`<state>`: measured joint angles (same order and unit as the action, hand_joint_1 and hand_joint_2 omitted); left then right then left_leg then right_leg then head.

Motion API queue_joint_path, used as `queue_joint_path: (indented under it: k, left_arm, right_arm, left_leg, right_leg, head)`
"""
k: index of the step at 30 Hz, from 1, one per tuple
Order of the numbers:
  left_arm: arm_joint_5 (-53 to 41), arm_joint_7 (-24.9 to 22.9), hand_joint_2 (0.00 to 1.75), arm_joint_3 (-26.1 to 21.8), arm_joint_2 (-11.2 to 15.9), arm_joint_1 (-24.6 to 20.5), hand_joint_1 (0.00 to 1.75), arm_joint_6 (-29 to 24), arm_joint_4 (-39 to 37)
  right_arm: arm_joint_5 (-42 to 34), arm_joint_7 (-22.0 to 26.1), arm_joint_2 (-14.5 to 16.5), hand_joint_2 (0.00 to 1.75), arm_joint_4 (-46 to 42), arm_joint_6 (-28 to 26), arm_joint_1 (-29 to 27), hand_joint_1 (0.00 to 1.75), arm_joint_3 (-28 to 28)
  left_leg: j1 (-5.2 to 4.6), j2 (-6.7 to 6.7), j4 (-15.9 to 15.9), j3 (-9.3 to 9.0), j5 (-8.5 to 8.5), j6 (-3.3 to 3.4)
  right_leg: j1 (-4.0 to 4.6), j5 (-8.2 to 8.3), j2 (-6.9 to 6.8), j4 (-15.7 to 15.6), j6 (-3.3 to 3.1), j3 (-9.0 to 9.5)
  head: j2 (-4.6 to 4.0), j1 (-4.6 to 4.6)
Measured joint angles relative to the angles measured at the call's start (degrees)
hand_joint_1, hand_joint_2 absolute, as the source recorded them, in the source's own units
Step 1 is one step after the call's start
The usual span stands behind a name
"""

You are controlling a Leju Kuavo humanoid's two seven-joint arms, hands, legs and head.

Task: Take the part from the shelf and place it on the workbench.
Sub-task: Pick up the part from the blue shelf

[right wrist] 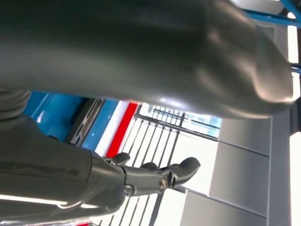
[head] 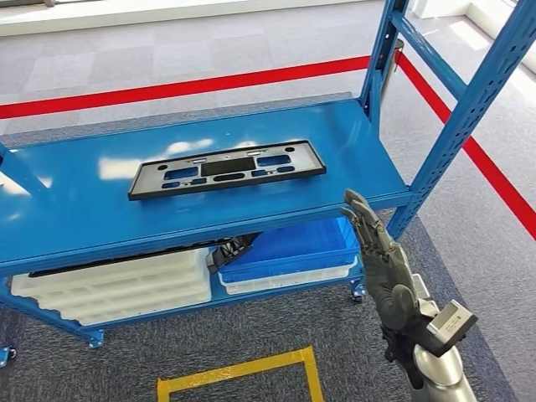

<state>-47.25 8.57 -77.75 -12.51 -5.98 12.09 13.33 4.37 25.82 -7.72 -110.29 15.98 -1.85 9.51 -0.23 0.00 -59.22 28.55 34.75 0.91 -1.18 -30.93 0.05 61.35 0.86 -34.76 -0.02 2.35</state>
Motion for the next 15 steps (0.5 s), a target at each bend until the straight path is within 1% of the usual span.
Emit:
queue_joint_path:
  k: [1, 2, 3, 4, 5, 6, 7, 8, 9, 10, 11, 12, 14, 15]
  left_arm:
    - [0.0, 0.0, 0.00, 0.0, 0.0, -0.1, 0.00, 0.0, 0.0]
    - [0.0, 0.1, 0.00, 0.0, 0.0, -0.1, 0.00, 0.0, 0.0]
    - [0.0, 0.1, 0.00, 0.0, 0.0, -0.1, 0.00, 0.1, 0.0]
    - [0.0, 0.1, 0.00, 0.0, 0.0, -0.1, 0.00, 0.1, 0.0]
    - [0.0, 0.1, 0.00, 0.0, 0.0, 0.0, 0.00, 0.1, 0.0]
    - [0.0, 0.1, 0.00, 0.0, 0.0, 0.1, 0.00, 0.1, 0.0]
    - [0.0, 0.1, 0.00, 0.0, 0.0, 0.2, 0.00, 0.2, 0.0]
    - [0.0, 0.1, 0.00, 0.0, 0.0, 0.3, 0.00, 0.2, 0.0]
    - [0.0, 0.1, 0.00, 0.0, 0.0, 0.3, 0.00, 0.2, 0.0]
    - [0.0, 0.1, 0.00, 0.0, 0.0, 0.3, 0.00, 0.2, 0.0]
    - [0.0, 0.1, 0.00, 0.0, 0.1, 0.3, 0.00, 0.2, 0.0]
    - [0.0, 0.1, 0.00, 0.0, 0.1, 0.3, 0.00, 0.2, 0.0]
    - [0.0, 0.1, 0.00, 0.0, 0.1, 0.2, 0.00, 0.2, 0.0]
    - [0.0, 0.2, 0.00, 0.0, 0.1, 0.2, 0.00, 0.2, 0.0]
  right_arm:
    - [0.0, 0.0, 0.0, 0.00, -0.1, 0.0, 0.1, 0.00, 0.0]
    - [0.0, 0.0, 0.0, 0.00, -0.2, 0.0, 0.1, 0.00, 0.0]
    - [0.0, 0.0, 0.0, 0.00, -0.2, 0.0, 0.2, 0.00, 0.0]
    - [0.0, 0.0, 0.0, 0.00, -0.2, 0.0, 0.2, 0.00, 0.0]
    - [0.0, 0.0, 0.0, 0.00, -0.2, 0.0, 0.2, 0.00, 0.0]
    - [0.0, 0.0, 0.0, 0.00, -0.2, 0.0, 0.2, 0.00, 0.0]
    - [0.0, 0.0, 0.0, 0.00, -0.2, 0.0, 0.2, 0.00, 0.0]
    - [0.0, 0.0, 0.0, 0.00, -0.2, 0.0, 0.2, 0.00, 0.0]
    - [0.0, 0.0, 0.0, 0.00, -0.2, 0.0, 0.2, 0.00, 0.0]
    - [0.0, 0.0, 0.0, 0.00, -0.2, 0.0, 0.3, 0.00, 0.0]
    - [0.0, 0.0, 0.0, 0.00, -0.2, 0.0, 0.4, 0.00, 0.0]
    - [0.0, 0.1, 0.0, 0.00, -0.2, 0.0, 0.5, 0.00, 0.0]
    - [0.0, 0.1, 0.0, 0.00, -0.2, 0.0, 0.7, 0.00, 0.0]
    - [0.0, 0.1, 0.0, 0.00, -0.3, 0.0, 0.7, 0.00, 0.0]
  left_leg:
    - [0.05, 0.00, -1.0, 0.31, 0.57, -0.24]
    - [0.14, -0.01, -3.2, 1.36, 1.59, -0.52]
    - [0.25, -0.01, -6.6, 3.23, 2.91, -0.79]
    - [0.36, -0.01, -10.7, 5.72, 4.23, -1.00]
    - [0.44, -0.01, -14.5, 8.22, 5.05, -1.15]
    - [0.45, -0.01, -16.6, 10.04, 4.84, -1.20]
    - [0.44, -0.01, -16.6, 10.85, 3.36, -1.14]
    - [0.40, -0.01, -14.5, 10.65, 0.84, -0.94]
    - [0.29, -0.03, -10.9, 9.80, -2.12, -0.58]
    - [0.09, -0.05, -7.9, 8.89, -4.37, -0.17]
    - [-0.14, -0.06, -5.5, 8.11, -5.71, 0.26]
    - [-0.36, -0.08, -4.2, 7.71, -5.99, 0.64]
    - [-0.54, -0.07, -3.2, 7.27, -5.06, 1.20]
    - [-0.40, -0.06, -2.5, 6.86, -4.77, 1.38]
  right_leg:
    - [-0.12, -0.21, -0.04, -0.1, -0.35, 0.28]
    - [-0.25, -0.46, -0.12, -0.2, -0.69, 0.63]
    - [-0.27, -0.75, -0.20, -0.2, -0.94, 0.94]
    - [-0.26, -1.06, -0.25, -0.2, -1.13, 1.22]
    - [-0.25, -1.38, -0.24, -0.2, -1.21, 1.54]
    - [-0.24, -1.71, -0.17, -0.2, -1.22, 1.95]
    - [-0.22, -2.08, -0.08, -0.2, -1.22, 2.48]
    - [-0.20, -2.50, 0.01, -0.2, -1.17, 3.15]
    - [-0.19, -2.96, 0.06, -0.3, -1.10, 3.81]
    - [-0.11, -3.38, 0.12, -0.3, -0.94, 4.35]
    - [-0.11, -3.69, 0.17, -0.4, -0.72, 4.68]
    - [-0.13, -3.90, 0.21, -0.5, -0.46, 4.77]
    - [-0.15, -4.07, 0.18, -0.7, 0.17, 4.77]
    - [-0.14, -4.28, 0.10, -0.8, 0.46, 4.93]
  head:
    - [0.00, 0.02]
    - [-0.01, 0.04]
    - [-0.01, 0.07]
    - [-0.01, 0.08]
    - [-0.01, 0.08]
    - [-0.01, 0.08]
    - [-0.01, 0.08]
    - [-0.01, 0.08]
    - [-0.01, 0.08]
    - [-0.01, 0.08]
    - [-0.01, 0.09]
    - [-0.01, 0.09]
    - [-0.01, 0.11]
    - [-0.01, 0.10]
